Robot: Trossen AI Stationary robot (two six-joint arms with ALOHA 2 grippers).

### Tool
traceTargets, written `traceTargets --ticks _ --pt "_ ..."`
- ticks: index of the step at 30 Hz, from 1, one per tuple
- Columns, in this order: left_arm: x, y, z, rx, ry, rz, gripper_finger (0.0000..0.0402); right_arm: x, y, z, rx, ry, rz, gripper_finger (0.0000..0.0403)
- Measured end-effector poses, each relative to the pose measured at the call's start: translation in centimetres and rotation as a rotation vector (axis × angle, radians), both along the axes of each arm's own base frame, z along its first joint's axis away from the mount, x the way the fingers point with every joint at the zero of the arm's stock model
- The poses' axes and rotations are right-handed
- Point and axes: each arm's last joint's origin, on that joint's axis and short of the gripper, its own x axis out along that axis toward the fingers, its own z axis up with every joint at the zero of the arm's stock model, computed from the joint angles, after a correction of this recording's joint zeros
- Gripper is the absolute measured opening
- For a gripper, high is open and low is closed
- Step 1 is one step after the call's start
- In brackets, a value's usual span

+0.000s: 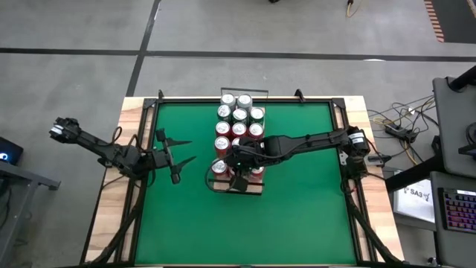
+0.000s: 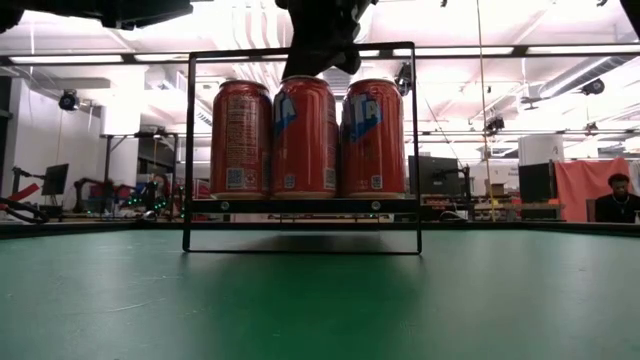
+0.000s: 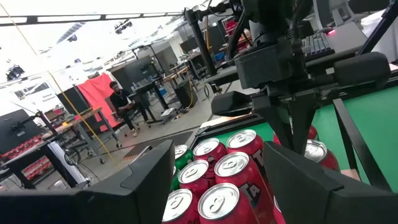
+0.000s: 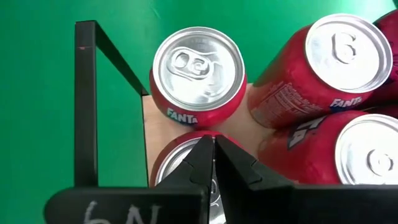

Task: Place canned beverage on shelf
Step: Adjust the orange soda cans

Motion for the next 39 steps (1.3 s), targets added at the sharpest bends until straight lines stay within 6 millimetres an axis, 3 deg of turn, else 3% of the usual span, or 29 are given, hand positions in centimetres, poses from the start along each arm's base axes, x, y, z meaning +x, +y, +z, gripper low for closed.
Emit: traceTargets --ticks 15,28,39 --pt "0.0 0.0 0.0 0.001 0.001 0.0 0.0228 0.0 -0.6 0.0 -0.029 0.002 -0.005 0.0009" --pt "0.0 0.0 0.0 0.006 0.003 0.0 0.0228 0.6 -0.6 2.2 -0.034 -0.098 0.014 0.0009" --pt "0.0 0.0 -0.1 0.017 0.018 0.0 0.0228 2.5 -0.3 0.9 -0.039 -0.174 0.072 0.0009"
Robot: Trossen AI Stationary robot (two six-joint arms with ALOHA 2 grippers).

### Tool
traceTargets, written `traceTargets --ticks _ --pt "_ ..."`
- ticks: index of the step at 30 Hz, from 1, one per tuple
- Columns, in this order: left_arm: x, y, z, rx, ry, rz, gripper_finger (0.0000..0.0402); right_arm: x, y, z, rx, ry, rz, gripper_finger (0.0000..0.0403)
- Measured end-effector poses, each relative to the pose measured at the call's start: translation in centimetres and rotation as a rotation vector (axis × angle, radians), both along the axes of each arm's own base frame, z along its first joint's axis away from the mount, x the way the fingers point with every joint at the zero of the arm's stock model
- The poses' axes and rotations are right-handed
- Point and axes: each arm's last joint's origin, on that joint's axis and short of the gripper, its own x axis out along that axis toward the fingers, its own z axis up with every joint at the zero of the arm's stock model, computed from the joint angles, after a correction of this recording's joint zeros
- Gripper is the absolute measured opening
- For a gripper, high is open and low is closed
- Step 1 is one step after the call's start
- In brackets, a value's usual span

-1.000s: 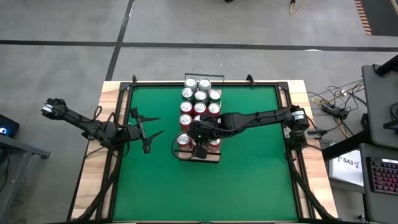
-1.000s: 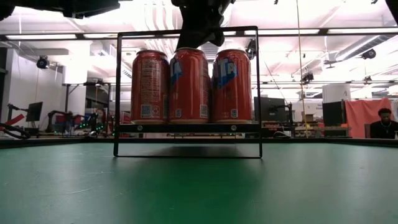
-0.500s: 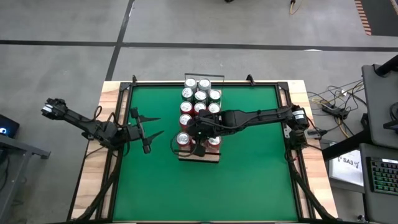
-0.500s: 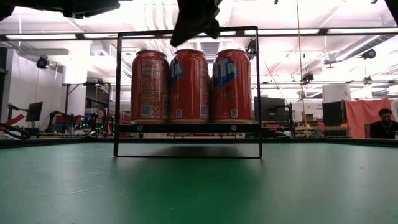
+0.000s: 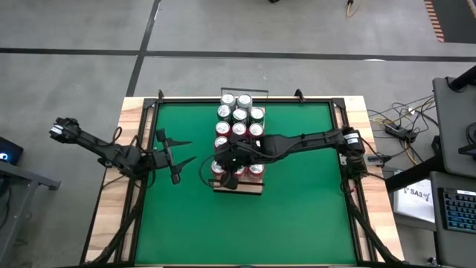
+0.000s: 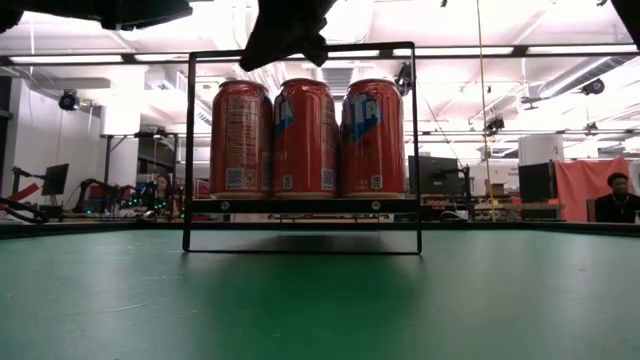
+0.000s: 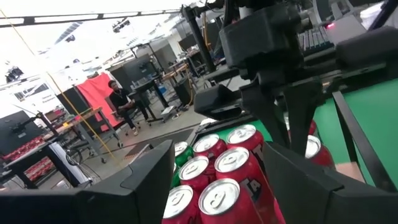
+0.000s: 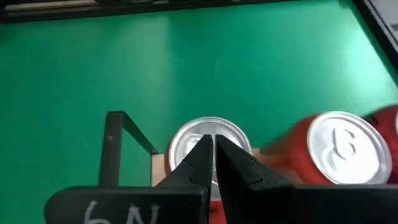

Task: Place canned beverage on shelf
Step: Adjust the orange soda cans, then return to Home Position

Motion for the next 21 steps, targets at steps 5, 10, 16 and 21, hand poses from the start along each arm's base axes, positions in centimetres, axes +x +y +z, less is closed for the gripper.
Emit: traceTargets --ticks 5,10,16,21 --pt "-0.1 0.1 -0.4 0.005 0.036 0.003 0.0228 0.8 0.1 -0.9 -0.021 -0.015 0.023 0.0009" --pt "-0.3 0.2 -0.8 0.004 0.074 0.028 0.0228 1.3 -0.4 -0.9 -0.026 -0.056 0.016 0.0009" --pt "-0.5 0.3 -1.0 0.004 0.099 0.029 0.0228 1.4 -0.6 -0.9 -0.027 -0.056 0.01 0.0009" --pt "-0.5 0.3 -1.0 0.004 0.098 0.029 0.0228 1.4 -0.4 -1.4 -0.013 -0.036 0.009 0.0009"
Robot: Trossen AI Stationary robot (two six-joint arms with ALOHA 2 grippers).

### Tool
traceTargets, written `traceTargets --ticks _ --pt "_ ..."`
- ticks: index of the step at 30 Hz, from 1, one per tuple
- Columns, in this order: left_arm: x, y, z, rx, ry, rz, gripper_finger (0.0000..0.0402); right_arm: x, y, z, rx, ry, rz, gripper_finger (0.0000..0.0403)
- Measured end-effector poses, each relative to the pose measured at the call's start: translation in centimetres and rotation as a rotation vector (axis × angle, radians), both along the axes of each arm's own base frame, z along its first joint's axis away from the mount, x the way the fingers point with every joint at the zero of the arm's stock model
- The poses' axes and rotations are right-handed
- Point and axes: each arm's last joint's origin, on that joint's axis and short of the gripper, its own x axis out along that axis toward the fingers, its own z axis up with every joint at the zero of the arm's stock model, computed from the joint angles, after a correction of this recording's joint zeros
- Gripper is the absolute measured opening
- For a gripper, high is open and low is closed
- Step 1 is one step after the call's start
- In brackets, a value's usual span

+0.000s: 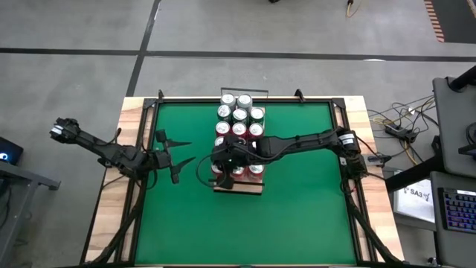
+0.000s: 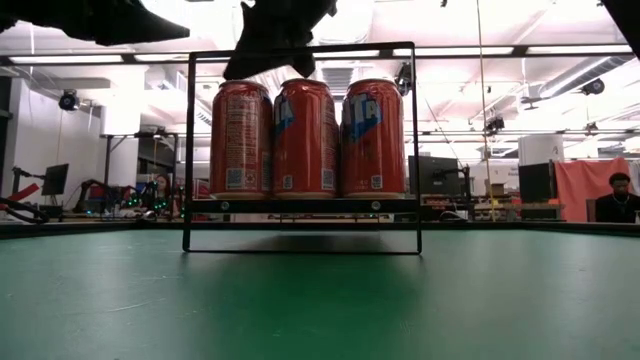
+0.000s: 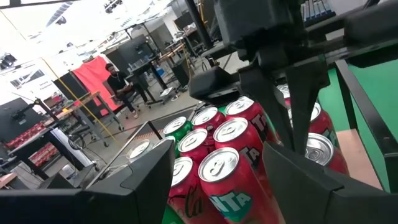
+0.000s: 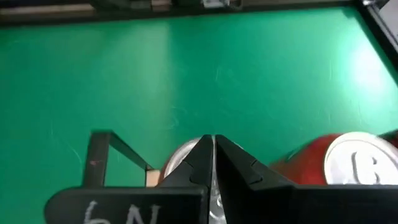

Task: Place canned beverage on shelf
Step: Return to Home Position

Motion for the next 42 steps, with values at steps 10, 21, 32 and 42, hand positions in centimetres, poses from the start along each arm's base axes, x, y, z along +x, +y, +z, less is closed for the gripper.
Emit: traceTargets --ticks 10,21,32,42 --pt "0.0 0.0 -0.1 0.003 0.009 0.0 0.0228 0.0 0.5 0.2 0.027 -0.008 -0.01 0.0009" --pt "-0.1 -0.5 1.8 -0.105 -0.064 -0.109 0.0228 -4.9 4.3 7.7 -0.167 -0.189 0.252 0.0009" --pt "-0.6 -1.4 1.8 -0.18 -0.07 -0.179 0.0206 -16.2 4.5 7.1 -0.163 -0.331 0.302 0.0009" --pt "-1.0 -1.2 0.7 -0.233 -0.072 -0.201 0.013 -25.1 2.4 2.7 -0.108 -0.5 0.274 0.0009"
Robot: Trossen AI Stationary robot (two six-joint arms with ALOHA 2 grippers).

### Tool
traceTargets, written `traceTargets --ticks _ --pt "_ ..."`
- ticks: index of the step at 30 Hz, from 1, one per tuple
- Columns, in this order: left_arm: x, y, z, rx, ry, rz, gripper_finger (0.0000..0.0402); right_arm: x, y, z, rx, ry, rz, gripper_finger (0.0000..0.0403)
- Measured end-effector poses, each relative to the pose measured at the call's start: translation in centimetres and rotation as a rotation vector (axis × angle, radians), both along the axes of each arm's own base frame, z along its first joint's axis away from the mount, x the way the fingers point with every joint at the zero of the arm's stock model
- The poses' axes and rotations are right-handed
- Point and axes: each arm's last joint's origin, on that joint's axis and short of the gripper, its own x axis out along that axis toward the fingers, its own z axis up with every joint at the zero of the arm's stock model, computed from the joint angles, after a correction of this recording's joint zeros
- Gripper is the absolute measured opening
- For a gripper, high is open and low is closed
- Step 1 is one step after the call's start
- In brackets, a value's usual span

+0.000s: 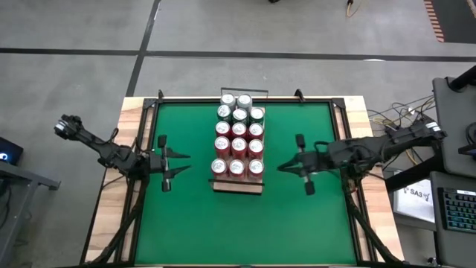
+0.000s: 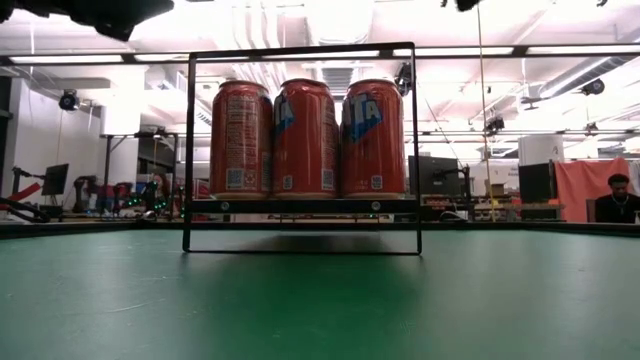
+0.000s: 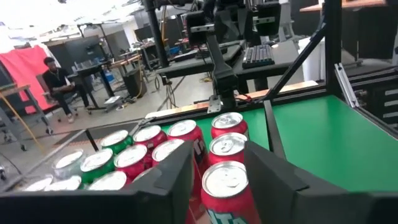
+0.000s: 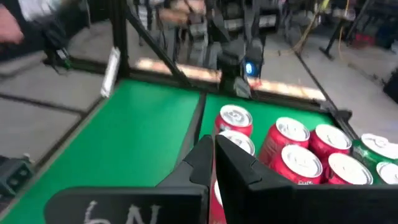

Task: Place canned beverage on shelf
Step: Return to Home Position

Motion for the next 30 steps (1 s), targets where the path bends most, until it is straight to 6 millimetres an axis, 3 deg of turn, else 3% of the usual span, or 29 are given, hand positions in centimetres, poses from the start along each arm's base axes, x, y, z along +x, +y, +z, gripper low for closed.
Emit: traceTargets --ticks 5,12,20,30 --pt "-0.4 0.2 -0.9 -0.052 -0.022 0.001 0.0071 -3.3 -0.9 -2.0 0.032 -0.057 -0.004 0.0009" --pt "-1.2 0.7 -3.0 -0.097 -0.108 -0.008 0.0008 -6.5 -1.8 -4.8 0.057 -0.127 -0.013 0.0009" --pt "-2.6 1.5 -5.4 -0.118 -0.263 0.001 0.0002 -9.5 -2.7 -7.3 0.079 -0.213 -0.017 0.0009" --pt "-4.0 2.4 -6.1 -0.091 -0.351 0.028 0.0 -12.5 -3.5 -9.7 0.098 -0.402 -0.016 0.0009"
